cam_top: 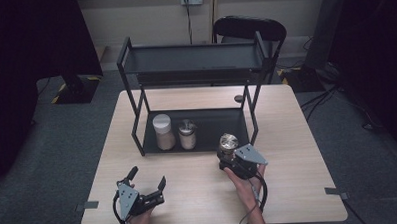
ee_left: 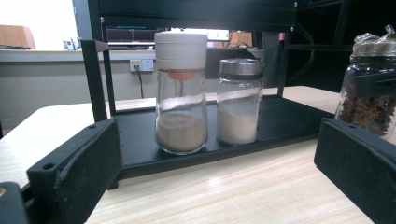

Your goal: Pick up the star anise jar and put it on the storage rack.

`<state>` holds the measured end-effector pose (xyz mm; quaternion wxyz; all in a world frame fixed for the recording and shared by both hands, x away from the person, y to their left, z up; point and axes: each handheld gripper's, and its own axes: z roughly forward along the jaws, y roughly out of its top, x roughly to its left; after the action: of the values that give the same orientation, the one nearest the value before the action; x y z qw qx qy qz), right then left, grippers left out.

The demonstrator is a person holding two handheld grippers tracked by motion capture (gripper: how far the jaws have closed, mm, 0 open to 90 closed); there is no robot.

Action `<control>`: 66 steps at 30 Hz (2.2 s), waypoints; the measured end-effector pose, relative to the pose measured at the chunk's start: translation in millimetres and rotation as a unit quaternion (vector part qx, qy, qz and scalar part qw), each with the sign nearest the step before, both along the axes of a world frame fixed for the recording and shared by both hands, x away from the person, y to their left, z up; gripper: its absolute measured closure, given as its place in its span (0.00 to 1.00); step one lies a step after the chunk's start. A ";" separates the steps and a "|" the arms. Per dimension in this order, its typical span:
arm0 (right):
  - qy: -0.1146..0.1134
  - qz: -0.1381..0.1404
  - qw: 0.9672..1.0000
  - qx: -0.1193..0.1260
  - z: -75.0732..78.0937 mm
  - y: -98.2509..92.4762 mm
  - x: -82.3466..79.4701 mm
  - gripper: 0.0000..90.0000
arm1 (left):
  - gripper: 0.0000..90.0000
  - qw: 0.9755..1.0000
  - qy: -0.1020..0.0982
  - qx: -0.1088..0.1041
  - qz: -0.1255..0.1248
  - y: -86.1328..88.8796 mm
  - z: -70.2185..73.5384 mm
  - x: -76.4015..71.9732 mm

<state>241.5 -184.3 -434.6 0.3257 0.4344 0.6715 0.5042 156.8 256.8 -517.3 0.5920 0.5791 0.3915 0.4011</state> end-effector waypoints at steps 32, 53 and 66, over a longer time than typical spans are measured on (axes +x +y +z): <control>-0.006 0.008 1.000 0.003 23.3 4.7 18.6 0.35 | 0.00 1.000 -0.001 -0.001 0.002 -0.7 -0.4 -0.4; 0.000 0.000 1.000 0.007 40.3 11.8 45.4 0.35 | 0.00 1.000 0.000 -0.001 -0.001 0.7 0.0 0.2; 0.009 -0.017 1.000 -0.006 33.0 29.0 61.5 0.35 | 0.00 1.000 -0.001 -0.001 -0.002 0.7 -0.5 0.1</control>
<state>303.0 -155.3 -401.6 0.3311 0.4483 0.6697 0.4908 156.9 257.5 -517.8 0.5939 0.5789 0.3898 0.4002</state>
